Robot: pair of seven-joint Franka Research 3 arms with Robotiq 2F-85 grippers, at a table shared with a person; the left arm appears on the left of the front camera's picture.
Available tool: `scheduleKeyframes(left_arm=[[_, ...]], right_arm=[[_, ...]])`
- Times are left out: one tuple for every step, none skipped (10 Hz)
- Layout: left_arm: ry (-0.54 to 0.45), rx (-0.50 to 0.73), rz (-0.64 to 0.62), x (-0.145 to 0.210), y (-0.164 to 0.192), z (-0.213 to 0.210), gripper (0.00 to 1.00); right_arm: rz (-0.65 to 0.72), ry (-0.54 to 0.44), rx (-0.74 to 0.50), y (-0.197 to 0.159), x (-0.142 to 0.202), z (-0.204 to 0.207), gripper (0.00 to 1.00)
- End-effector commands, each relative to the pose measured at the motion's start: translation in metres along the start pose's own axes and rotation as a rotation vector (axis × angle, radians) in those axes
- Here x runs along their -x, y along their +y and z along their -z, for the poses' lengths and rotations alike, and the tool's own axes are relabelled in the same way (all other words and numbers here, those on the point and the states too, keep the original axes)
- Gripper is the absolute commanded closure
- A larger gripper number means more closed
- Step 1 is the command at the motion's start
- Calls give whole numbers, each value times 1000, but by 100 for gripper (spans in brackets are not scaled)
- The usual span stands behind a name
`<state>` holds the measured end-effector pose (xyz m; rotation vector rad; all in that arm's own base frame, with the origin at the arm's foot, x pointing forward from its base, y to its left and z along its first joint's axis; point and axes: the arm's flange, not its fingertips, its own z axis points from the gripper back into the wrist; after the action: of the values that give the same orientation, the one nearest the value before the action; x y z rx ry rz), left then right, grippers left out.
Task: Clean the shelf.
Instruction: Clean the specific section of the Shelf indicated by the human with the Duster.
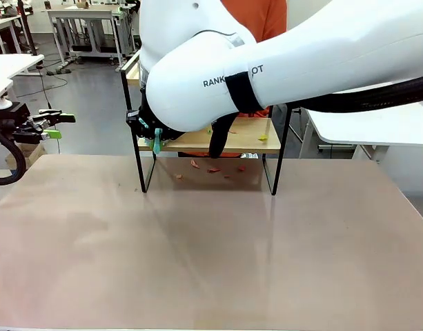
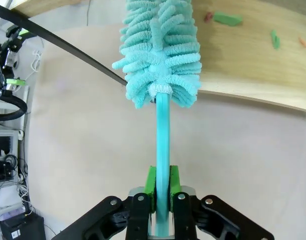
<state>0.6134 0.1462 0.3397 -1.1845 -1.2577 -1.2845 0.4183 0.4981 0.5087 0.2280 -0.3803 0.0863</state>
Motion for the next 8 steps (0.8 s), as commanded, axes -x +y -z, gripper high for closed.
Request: scheduleKeyframes(left_arm=[[7,4,2,-2,0,0,0],[7,4,2,-2,0,0,0],[7,4,2,-2,0,0,0],[7,4,2,-2,0,0,0],[7,4,2,-2,0,0,0],[7,4,2,-2,0,0,0],[7,4,2,-2,0,0,0],[7,4,2,-2,0,0,0]], right_arm=[[0,3,5,-1,0,-3,87],[0,0,0,0,0,0,87],[36,39,9,-11,-4,9,87],[54,45,23,-20,-3,14,87],[64,42,54,-29,-2,16,87],[73,53,72,-40,1,16,87],[89,49,81,-55,3,14,87],[113,41,95,-70,5,8,87]])
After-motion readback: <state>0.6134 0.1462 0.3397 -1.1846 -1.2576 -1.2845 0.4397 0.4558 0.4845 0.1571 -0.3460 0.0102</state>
